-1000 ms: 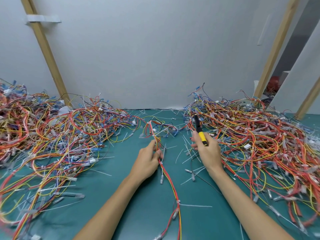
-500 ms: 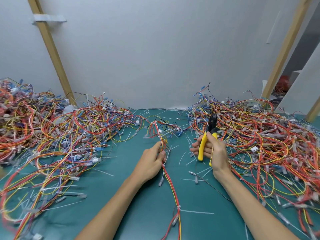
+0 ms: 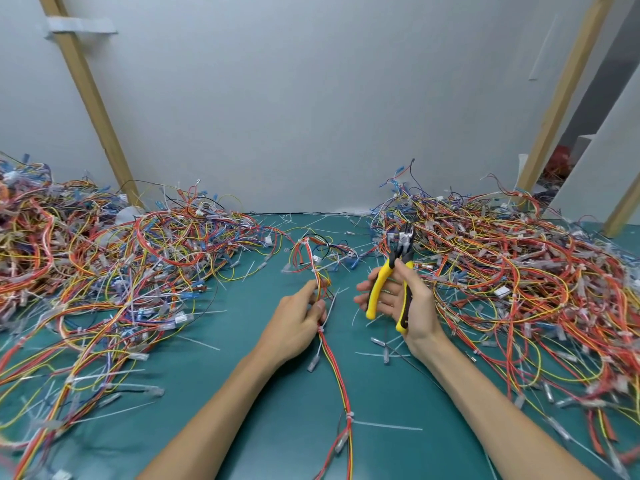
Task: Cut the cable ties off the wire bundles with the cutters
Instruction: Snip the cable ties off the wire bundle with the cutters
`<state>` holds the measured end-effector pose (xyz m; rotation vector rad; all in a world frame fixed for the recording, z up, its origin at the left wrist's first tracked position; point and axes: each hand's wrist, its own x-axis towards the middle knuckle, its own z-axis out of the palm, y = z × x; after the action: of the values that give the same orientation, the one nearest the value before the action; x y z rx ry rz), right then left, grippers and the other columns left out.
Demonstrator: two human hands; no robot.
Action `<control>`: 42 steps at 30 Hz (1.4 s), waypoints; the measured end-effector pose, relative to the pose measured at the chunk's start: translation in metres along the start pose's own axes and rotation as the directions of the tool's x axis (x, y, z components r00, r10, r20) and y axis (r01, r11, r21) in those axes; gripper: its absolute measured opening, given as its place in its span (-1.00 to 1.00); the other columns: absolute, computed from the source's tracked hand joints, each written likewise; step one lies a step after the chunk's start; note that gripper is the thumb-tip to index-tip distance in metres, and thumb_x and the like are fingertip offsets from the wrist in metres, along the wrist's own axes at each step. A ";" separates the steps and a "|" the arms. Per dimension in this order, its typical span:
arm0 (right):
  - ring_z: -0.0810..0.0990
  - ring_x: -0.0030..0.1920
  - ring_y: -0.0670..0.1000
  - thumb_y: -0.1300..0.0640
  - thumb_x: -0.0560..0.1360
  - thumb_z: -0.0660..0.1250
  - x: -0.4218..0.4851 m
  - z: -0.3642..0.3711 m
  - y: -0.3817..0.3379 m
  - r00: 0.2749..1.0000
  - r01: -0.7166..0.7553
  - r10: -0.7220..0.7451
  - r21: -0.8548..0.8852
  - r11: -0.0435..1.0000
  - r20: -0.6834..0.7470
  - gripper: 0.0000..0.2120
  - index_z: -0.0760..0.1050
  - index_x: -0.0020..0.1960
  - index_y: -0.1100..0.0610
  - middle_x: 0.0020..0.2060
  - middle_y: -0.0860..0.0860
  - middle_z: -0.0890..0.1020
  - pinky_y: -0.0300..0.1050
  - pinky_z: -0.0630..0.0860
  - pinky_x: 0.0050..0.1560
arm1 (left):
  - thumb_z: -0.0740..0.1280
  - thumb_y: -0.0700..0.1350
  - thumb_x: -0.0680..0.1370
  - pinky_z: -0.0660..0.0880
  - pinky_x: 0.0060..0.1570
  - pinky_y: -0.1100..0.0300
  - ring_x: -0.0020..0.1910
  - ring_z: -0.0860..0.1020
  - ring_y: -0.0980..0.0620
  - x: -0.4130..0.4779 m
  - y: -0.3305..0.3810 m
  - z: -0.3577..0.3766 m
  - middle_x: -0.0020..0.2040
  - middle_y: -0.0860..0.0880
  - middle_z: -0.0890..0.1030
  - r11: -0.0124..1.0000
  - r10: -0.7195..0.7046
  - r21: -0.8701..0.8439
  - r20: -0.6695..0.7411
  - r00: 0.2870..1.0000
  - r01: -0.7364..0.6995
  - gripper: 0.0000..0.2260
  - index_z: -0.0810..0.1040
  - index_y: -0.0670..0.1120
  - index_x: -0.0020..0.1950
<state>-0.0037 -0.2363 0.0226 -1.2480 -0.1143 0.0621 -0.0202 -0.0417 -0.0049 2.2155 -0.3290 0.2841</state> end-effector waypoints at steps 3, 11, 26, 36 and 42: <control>0.56 -0.44 0.14 -0.19 0.47 0.21 0.000 -0.002 -0.001 0.998 -0.053 0.054 -0.052 0.997 0.026 -0.53 0.54 -0.23 0.23 -0.34 0.24 0.58 -0.13 0.55 -0.40 | 0.17 -0.22 0.64 0.47 -0.10 0.14 -0.37 0.46 0.16 -0.001 0.001 0.000 -0.35 0.13 0.54 1.000 -0.003 0.002 0.002 1.000 0.003 -0.85 0.45 -0.05 0.17; 0.56 -0.46 0.15 -0.18 0.48 0.20 0.002 -0.007 -0.005 0.991 -0.116 0.122 -0.088 0.989 0.059 -0.54 0.55 -0.23 0.21 -0.35 0.23 0.59 -0.14 0.53 -0.42 | 0.18 -0.22 0.64 0.46 -0.10 0.17 -0.38 0.48 0.14 -0.003 0.003 0.000 -0.34 0.10 0.55 0.999 0.015 0.029 0.017 1.000 -0.015 -0.81 0.45 -0.03 0.20; 0.68 -0.18 0.13 0.13 0.33 0.19 0.008 -0.004 0.008 0.998 -0.022 0.032 -0.160 0.987 0.059 -0.57 0.58 0.08 0.34 -0.12 0.20 0.70 -0.11 0.61 -0.25 | 0.19 -0.18 0.64 0.47 -0.07 0.15 -0.32 0.51 0.13 -0.003 0.004 -0.001 -0.30 0.10 0.59 0.999 -0.014 0.033 0.014 1.000 0.014 -0.85 0.46 -0.06 0.19; 0.08 -0.59 -0.07 0.20 0.14 0.13 0.005 -0.002 0.005 0.999 0.000 -0.008 -0.171 0.985 -0.045 -0.70 0.46 -0.26 0.38 -0.57 -0.01 0.21 -0.33 -0.01 -0.55 | 0.19 -0.17 0.64 0.46 -0.06 0.14 -0.29 0.52 0.06 -0.003 0.004 -0.002 -0.29 0.07 0.60 0.999 -0.018 0.030 0.023 1.000 0.017 -0.86 0.45 -0.09 0.18; 0.12 -0.61 -0.04 0.17 0.12 0.15 0.005 0.003 0.012 0.985 0.109 -0.152 -0.390 0.914 -0.081 -0.81 0.18 -0.61 0.06 -0.64 -0.02 0.17 -0.26 0.07 -0.46 | 0.20 -0.17 0.64 0.45 -0.05 0.15 -0.24 0.54 0.06 -0.003 0.004 -0.002 -0.22 0.00 0.65 0.999 -0.024 0.028 0.011 1.000 0.024 -0.84 0.46 -0.12 0.20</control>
<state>0.0014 -0.2291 0.0126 -1.6311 -0.1183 -0.1532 -0.0244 -0.0426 -0.0017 2.2478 -0.3059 0.2651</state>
